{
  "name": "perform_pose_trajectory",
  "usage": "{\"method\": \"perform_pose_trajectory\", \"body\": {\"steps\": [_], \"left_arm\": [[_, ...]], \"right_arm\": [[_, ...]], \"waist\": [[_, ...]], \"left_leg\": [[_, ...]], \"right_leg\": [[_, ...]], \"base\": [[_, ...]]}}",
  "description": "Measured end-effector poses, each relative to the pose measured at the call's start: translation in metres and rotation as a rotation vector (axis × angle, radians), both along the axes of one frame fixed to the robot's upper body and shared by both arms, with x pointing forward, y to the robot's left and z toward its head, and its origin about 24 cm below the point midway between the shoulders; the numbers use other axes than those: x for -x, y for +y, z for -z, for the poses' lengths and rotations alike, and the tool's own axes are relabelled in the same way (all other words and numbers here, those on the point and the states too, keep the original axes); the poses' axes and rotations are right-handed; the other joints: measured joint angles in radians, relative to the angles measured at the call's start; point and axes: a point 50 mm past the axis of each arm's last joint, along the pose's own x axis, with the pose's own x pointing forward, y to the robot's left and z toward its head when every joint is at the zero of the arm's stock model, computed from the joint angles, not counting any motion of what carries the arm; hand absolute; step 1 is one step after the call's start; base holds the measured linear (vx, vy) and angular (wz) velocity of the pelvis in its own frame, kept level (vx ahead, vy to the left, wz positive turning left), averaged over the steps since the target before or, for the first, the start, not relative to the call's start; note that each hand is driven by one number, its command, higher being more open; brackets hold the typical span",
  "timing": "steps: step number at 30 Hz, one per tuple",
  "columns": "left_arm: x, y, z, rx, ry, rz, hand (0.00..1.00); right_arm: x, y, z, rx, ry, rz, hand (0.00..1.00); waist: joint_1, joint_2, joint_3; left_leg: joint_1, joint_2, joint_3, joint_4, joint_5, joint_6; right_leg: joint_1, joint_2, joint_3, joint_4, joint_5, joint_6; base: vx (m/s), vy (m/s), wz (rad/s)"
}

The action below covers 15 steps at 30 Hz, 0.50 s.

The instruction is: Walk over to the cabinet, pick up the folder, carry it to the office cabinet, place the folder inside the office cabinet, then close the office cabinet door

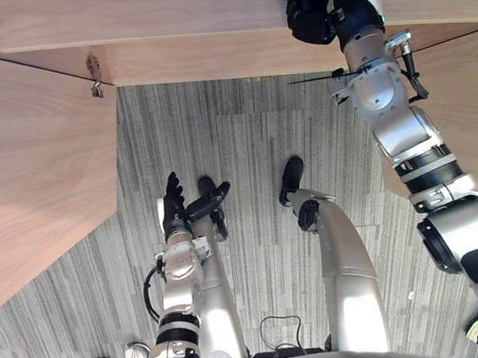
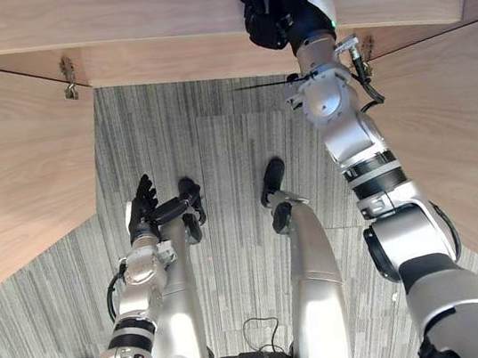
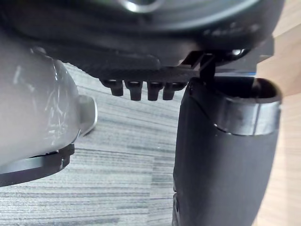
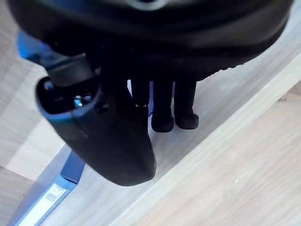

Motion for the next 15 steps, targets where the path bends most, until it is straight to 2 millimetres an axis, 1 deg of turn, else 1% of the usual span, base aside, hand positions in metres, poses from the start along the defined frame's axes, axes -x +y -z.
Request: {"method": "perform_pose_trajectory", "body": {"steps": [4, 7, 9, 11, 15], "left_arm": [[-0.001, 0.000, 0.000, -0.002, 0.000, -0.002, 1.00], [-0.003, 0.001, -0.001, -0.002, 0.001, -0.011, 1.00], [-0.007, 0.001, -0.002, 0.005, 0.004, -0.025, 1.00], [-0.008, 0.001, -0.002, 0.007, 0.004, -0.025, 1.00], [-0.010, 0.001, -0.002, 0.032, 0.008, -0.046, 1.00]], "right_arm": [[-0.004, -0.009, -0.011, -0.024, -0.007, 0.041, 0.00], [-0.008, -0.015, -0.023, -0.024, -0.013, 0.082, 0.00], [-0.012, -0.018, -0.037, -0.049, -0.026, 0.113, 0.00], [-0.015, -0.024, -0.043, -0.078, -0.022, 0.142, 0.00], [-0.018, -0.025, -0.045, -0.116, -0.006, 0.144, 0.00]], "waist": [[-0.001, 0.000, 0.000], [-0.002, 0.000, 0.000], [-0.006, 0.000, 0.000], [-0.005, 0.000, 0.000], [-0.009, 0.000, 0.000]], "left_leg": [[-0.003, -0.002, -0.001, -0.003, 0.002, 0.000], [-0.009, -0.002, -0.001, -0.003, 0.002, 0.000], [-0.017, -0.002, -0.001, -0.003, 0.005, -0.001], [-0.019, -0.002, -0.002, -0.003, 0.006, -0.001], [-0.019, -0.002, -0.001, -0.002, 0.010, 0.000]], "right_leg": [[-0.003, -0.001, -0.002, -0.002, 0.000, 0.000], [-0.008, -0.001, -0.003, -0.002, 0.000, 0.000], [-0.016, -0.001, -0.002, -0.002, 0.002, 0.000], [-0.018, -0.001, -0.002, -0.002, 0.002, 0.000], [-0.018, -0.001, -0.002, -0.004, 0.008, 0.000]], "base": [[0.02, 0.041, 0.02], [0.02, 0.036, 0.00], [0.02, 0.032, 0.00], [0.00, 0.000, 0.00], [0.00, 0.000, 0.00]]}}
